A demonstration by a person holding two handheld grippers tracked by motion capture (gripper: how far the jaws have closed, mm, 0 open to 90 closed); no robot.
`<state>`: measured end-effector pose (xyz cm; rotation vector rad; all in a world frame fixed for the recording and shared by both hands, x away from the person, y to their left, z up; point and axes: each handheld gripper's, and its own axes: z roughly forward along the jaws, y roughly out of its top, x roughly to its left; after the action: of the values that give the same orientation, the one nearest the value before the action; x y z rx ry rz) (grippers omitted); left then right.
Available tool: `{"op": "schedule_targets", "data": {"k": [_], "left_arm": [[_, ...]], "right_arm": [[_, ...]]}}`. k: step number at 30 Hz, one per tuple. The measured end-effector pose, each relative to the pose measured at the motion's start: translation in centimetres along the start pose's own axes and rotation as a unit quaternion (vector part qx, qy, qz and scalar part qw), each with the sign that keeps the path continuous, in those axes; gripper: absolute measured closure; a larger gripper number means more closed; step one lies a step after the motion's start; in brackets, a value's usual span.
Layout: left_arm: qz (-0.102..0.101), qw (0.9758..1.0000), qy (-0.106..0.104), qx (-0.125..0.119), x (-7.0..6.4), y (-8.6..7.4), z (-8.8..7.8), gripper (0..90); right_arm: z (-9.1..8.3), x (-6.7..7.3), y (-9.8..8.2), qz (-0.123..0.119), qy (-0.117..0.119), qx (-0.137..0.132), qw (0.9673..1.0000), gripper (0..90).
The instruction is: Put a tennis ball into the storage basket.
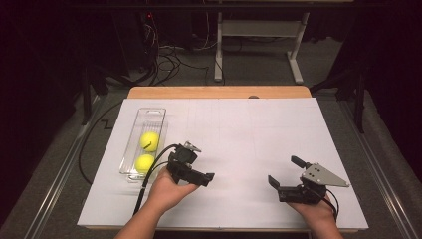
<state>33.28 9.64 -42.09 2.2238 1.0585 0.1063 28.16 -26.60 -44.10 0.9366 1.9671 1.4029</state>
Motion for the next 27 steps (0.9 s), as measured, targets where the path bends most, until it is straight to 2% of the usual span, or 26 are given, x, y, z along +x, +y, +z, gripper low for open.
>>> {"op": "schedule_targets", "data": {"k": [3, 7, 9, 12, 15, 18, 21, 27], "left_arm": [[0.014, 0.9993, -0.01, -0.034, -0.1, -1.3, -0.1, 0.7], [0.048, 0.9969, -0.016, -0.06, -0.4, -2.9, -0.4, 1.3], [0.051, 0.9945, -0.033, -0.086, -0.4, -3.5, -0.6, 1.6], [0.063, 0.9914, -0.036, -0.109, -0.6, -3.9, -1.0, 1.6], [0.067, 0.9876, -0.045, -0.135, -0.5, -4.0, -1.4, 1.5], [0.067, 0.9824, -0.045, -0.169, -0.3, -4.2, -1.8, 1.4], [0.061, 0.9796, -0.043, -0.187, -0.1, -4.3, -2.1, 1.5], [0.05, 0.9792, -0.034, -0.194, 0.5, -4.5, -2.1, 1.8]], "right_arm": [[0.1, 0.0, -0.1, 0.002, -0.002, 0.003, 1.0, 0.4], [0.2, 0.0, -0.2, 0.004, -0.005, 0.005, 1.0, 0.4], [0.3, -0.1, -0.2, 0.007, -0.006, 0.007, 0.9999, 0.4], [0.5, -0.1, -0.4, 0.009, -0.007, 0.011, 0.9999, 0.4], [0.6, 0.0, -0.4, 0.01, -0.01, 0.013, 0.9998, 0.3], [0.5, 0.0, -0.4, 0.016, -0.015, 0.011, 0.9997, 0.3], [0.4, 0.2, -0.4, 0.021, -0.019, 0.011, 0.9995, 0.3], [0.1, 0.2, -0.3, 0.021, -0.024, 0.007, 0.9995, 0.3]]}}
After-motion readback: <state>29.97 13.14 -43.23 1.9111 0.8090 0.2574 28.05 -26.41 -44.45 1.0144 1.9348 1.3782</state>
